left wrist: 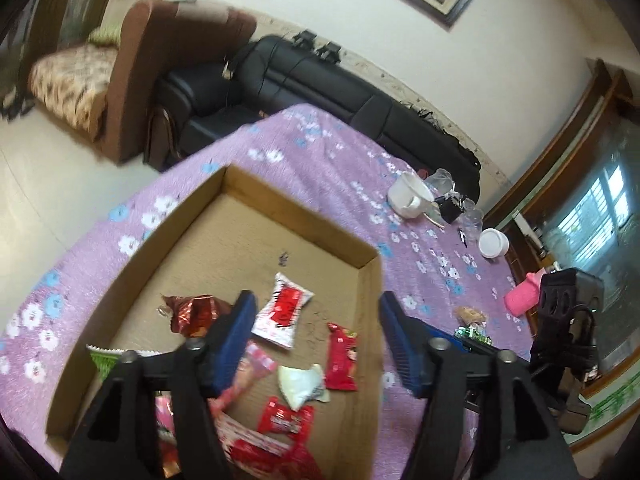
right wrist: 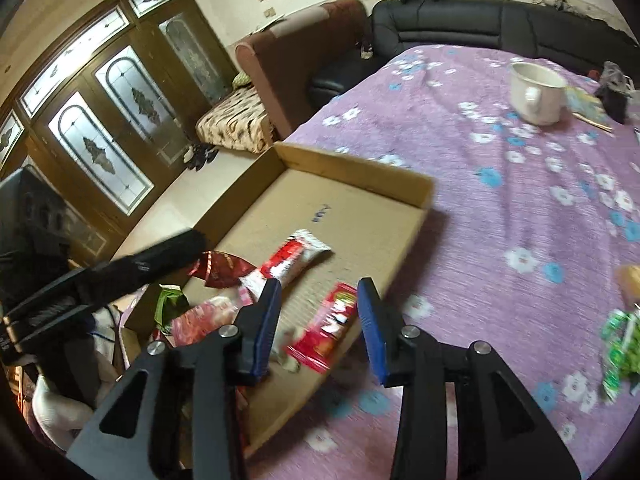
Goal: Organize snacks
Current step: 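Drop the white-red bar into the box with left gripper while right drops red packet, then grasp the green pea snack bag with the right gripper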
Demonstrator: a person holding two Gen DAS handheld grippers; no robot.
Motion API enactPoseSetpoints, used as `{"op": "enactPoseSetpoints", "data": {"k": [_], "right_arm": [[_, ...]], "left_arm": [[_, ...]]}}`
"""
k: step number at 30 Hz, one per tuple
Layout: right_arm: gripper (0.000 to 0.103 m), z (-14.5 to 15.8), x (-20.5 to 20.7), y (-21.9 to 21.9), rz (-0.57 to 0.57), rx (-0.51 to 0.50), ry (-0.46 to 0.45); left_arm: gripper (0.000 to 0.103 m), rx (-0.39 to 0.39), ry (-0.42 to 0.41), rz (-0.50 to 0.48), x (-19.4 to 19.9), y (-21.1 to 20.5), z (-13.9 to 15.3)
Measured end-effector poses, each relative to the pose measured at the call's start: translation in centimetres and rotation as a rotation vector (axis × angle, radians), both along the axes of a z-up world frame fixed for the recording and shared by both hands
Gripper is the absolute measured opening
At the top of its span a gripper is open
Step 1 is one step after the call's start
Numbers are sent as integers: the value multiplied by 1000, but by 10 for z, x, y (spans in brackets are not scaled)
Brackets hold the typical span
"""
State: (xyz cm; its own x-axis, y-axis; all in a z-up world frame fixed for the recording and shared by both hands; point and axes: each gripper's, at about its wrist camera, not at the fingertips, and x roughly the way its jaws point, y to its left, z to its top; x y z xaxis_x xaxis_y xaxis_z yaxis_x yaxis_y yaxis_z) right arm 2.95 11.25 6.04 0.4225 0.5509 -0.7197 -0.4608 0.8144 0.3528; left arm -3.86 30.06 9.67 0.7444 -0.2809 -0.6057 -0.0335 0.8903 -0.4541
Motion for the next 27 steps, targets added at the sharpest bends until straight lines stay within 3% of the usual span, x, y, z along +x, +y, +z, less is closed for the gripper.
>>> {"op": "enactPoseSetpoints", "data": {"k": [2,4,6,8,9,10,11,13,18,21,27], "right_arm": [[42,2,-9,-22,-33,13,-10],[42,4,-18,-41,-62,22,-23],[43,5,-28,-65,-95,37,-35],[44,4,-42,-98,-144,51,-50],[45,3,-46,-111,-168,50,-57],[46,2,-48,-125,-192,47,-62],[46,2,-51,-138,-216,43,-65],[46,-1,-53,-172,-279,38,-56],[46,-8,-56,-238,-411,34,-19],[46,-13,-51,-251,-433,29,-7],[46,-20,-22,-241,-435,7,-13]], "left_arm": [[69,55,-31,11,-11,-15,15],[70,190,-55,81,-29,-37,36],[84,326,-156,132,-59,-65,58],[98,293,-323,95,-94,-87,64],[101,202,-382,30,-105,-94,57],[103,124,-376,-39,-105,-100,49],[103,88,-317,-94,-99,-110,39],[102,135,-182,-147,-80,-135,18],[102,137,-64,-231,-56,-165,-11],[102,167,-5,-276,-41,-181,-27],[102,146,149,-291,-21,-196,-64]]}}
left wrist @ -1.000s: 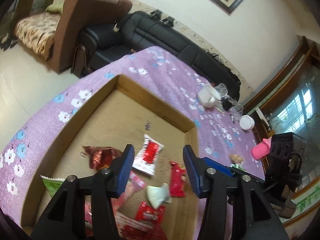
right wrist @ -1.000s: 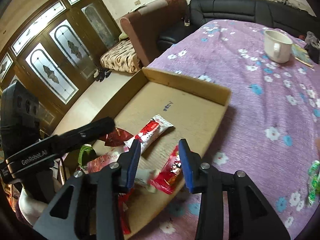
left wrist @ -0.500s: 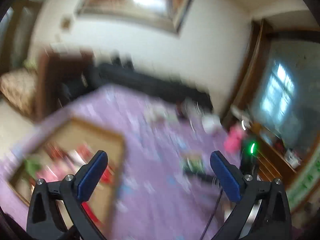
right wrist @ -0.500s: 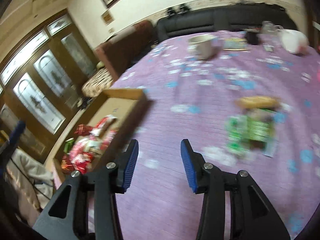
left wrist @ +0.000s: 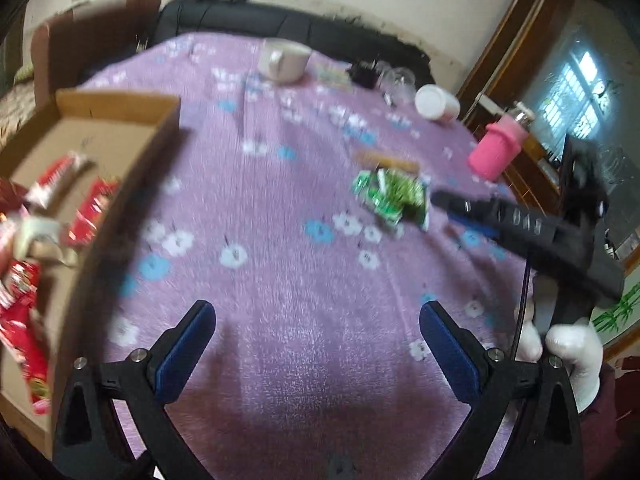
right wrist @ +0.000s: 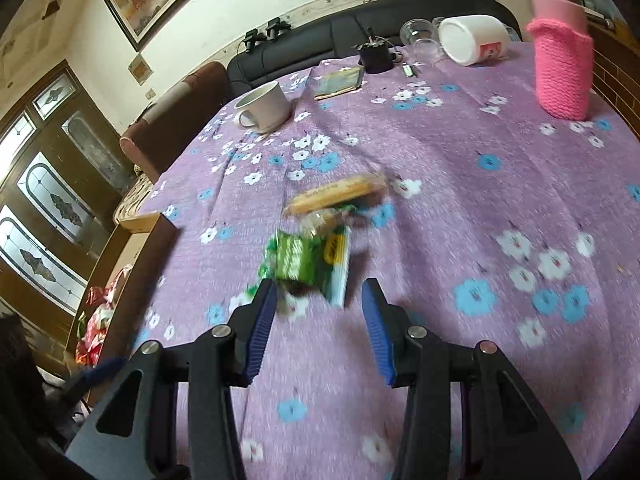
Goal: Organize snacks
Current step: 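Grasp the green pea snack bag with the right gripper, then grasp the small green candy with the left gripper while the right gripper holds the green bag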
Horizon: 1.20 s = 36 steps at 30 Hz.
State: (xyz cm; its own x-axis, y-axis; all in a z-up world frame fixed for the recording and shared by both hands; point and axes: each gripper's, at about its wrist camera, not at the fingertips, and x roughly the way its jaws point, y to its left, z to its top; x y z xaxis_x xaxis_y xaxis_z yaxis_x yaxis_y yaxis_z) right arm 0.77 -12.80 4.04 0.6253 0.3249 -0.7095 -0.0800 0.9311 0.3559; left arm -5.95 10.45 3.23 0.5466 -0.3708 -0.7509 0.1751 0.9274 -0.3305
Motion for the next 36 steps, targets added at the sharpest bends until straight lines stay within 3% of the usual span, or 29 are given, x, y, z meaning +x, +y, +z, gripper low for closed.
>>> {"op": "enactPoseSetpoints", "data": {"k": [3,6,9,12,15,17,21,23,26,30,31,32,33,36], "right_arm": [[47,2,15,15,-3,-63,-35],[54,3,31,26,-19,-124,-56],[54,-1,40,33,17,-150,-50],[49,-13,36,33,76,-96,59],[48,-23,20,16,107,70,182],[48,-24,9,3,123,127,226],[53,-13,-6,-13,63,70,143],[62,-8,-6,-9,55,38,88],[65,-1,4,7,57,-18,34],[69,-7,32,32,62,-59,50],[68,-13,39,36,66,-53,78],[54,-18,41,37,65,-33,97],[47,-22,41,34,56,-10,108],[44,-19,32,17,30,56,90]], "left_arm": [[102,26,20,-2,-2,-8,-9],[102,47,15,-8,-5,-12,-10],[102,24,12,-8,-6,-9,-9],[102,6,8,-10,-6,-6,-10],[102,24,8,-24,-8,-9,-10],[102,38,9,-30,-7,-11,-11],[102,101,18,-38,-3,-19,-13],[102,169,25,-48,-3,-28,-14],[102,243,30,-59,-5,-37,-16],[102,214,28,-47,-5,-31,-15],[102,210,27,-46,-5,-30,-15],[102,205,26,-46,-5,-29,-15],[102,197,25,-45,-5,-29,-15],[102,138,28,-41,-4,-21,-13]]}}
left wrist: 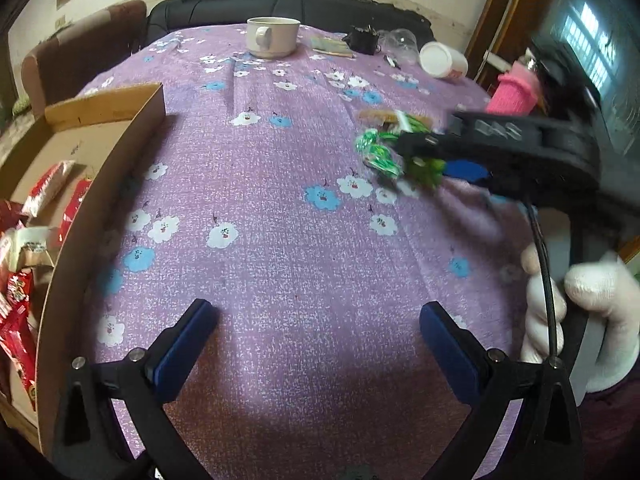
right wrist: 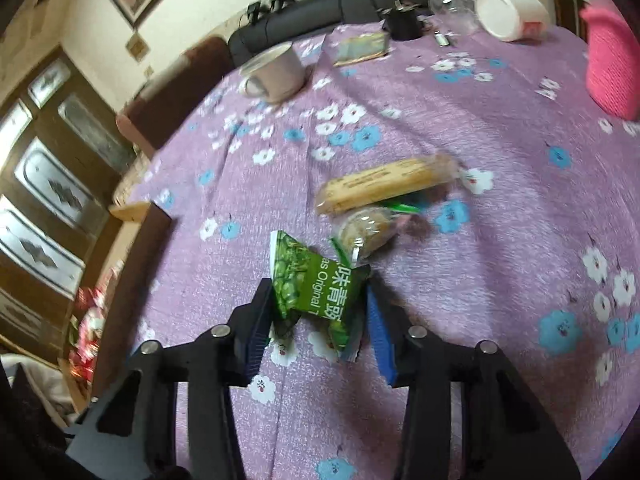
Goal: Organize snacks
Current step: 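Grasp the small green candy with the left gripper while the right gripper holds the green bag, then drop the green candy into the box with left gripper while right drops the green bag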
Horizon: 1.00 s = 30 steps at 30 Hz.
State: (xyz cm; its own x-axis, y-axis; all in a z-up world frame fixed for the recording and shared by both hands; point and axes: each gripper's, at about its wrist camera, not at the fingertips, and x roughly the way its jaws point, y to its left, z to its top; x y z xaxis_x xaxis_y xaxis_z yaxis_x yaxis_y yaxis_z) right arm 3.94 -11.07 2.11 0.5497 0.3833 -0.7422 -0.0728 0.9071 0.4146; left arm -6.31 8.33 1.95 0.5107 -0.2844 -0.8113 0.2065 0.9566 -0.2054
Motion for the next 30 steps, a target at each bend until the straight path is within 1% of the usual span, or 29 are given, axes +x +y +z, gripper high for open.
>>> {"op": "enactPoseSetpoints", "data": {"k": [1,2,3,4,5,6,8,11,14,16,17,18,19,20,21,22,23,26,30], "right_arm": [[44,3,-7,-10,-18,9,-12],[44,5,-10,-13,-29,7,-21],[44,8,-16,-21,-42,6,-36],[44,11,-22,-29,-54,9,-52],[44,12,-26,-35,-60,17,-63],[44,13,-31,-44,-73,38,-78],[44,11,-34,-53,-93,59,-90],[44,1,-34,-65,-115,93,-69],[44,-4,-31,-65,-102,107,-47],[44,-3,-31,-63,-93,98,-51],[44,-3,-31,-62,-89,99,-50],[44,-4,-30,-62,-85,105,-46],[44,-5,-30,-62,-83,107,-45],[45,-5,-30,-62,-81,108,-45],[45,-5,-29,-62,-80,108,-44],[45,-5,-29,-61,-78,109,-44],[45,-5,-29,-62,-76,111,-43],[45,-6,-29,-61,-70,107,-46],[45,-6,-29,-59,-66,100,-56]], "left_arm": [[101,-5,8,-2,1,0,1],[95,-10,13,-9,3,-1,2],[89,-38,17,-32,6,-2,4],[75,-67,25,-50,9,-4,6],[67,-97,43,-67,16,-8,7],[66,-109,59,-75,24,-13,7],[65,-119,52,-84,35,-23,9],[65,-89,23,-70,57,-37,10],[65,-121,14,-67,76,-47,11],[65,-115,12,-58,89,-54,7],[65,-110,9,-60,95,-58,4],[65,-88,-21,-64,97,-63,4],[61,-50,-36,-68,101,-67,4],[44,5,-56,-70,102,-72,4],[31,49,-67,-79,102,-75,3],[19,68,-61,-94,104,-78,0],[19,64,-73,-97,103,-76,1],[19,31,-66,-97,102,-67,2],[19,-53,-68,-74,91,-45,12]]}}
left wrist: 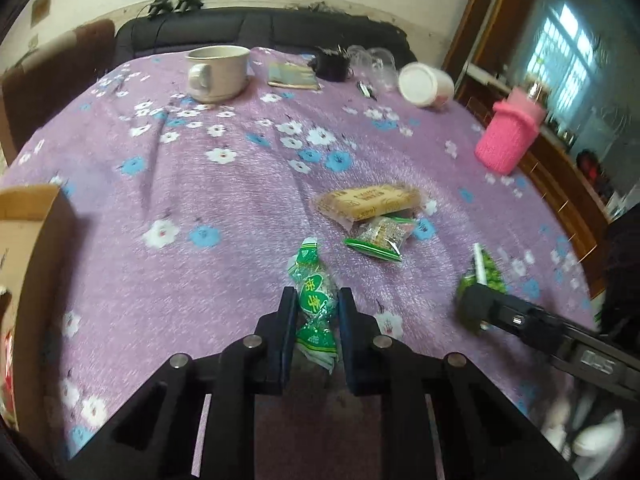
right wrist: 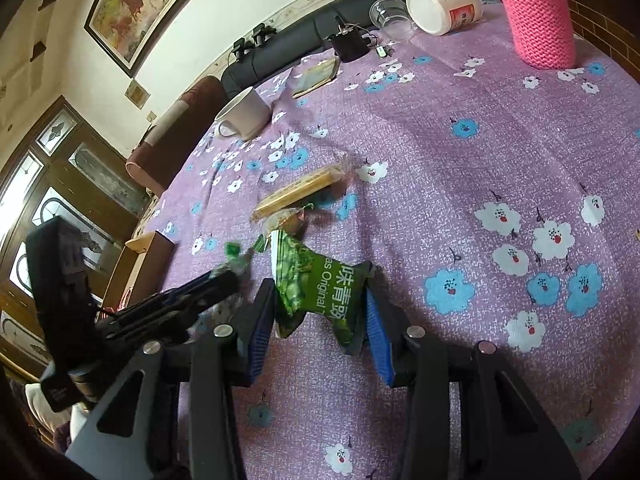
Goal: Organize snacks
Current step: 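Drop the green candy into the box with left gripper while right drops the green bag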
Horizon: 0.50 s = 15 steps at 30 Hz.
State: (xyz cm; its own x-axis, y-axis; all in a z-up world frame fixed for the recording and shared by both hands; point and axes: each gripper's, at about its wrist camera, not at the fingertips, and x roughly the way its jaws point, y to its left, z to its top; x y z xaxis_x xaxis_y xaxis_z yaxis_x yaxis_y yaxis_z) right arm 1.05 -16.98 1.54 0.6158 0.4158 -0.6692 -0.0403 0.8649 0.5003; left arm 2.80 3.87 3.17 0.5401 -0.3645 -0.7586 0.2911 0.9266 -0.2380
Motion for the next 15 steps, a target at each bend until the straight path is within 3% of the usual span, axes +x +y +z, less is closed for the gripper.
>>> {"op": "enactPoseSetpoints", "data": {"k": [7,11,15], "right_arm": [[45,0,-5,7,16,-12,-34],[45,6,-6,18,23,-50,-42],[45,21,-9,42,89,-1,-40]], "left_arm": [[19,-142,-25,71,-30,76,30],[19,-143,-43,167,-35,143,41],[19,-123,-56,262,-32,201,48]]}}
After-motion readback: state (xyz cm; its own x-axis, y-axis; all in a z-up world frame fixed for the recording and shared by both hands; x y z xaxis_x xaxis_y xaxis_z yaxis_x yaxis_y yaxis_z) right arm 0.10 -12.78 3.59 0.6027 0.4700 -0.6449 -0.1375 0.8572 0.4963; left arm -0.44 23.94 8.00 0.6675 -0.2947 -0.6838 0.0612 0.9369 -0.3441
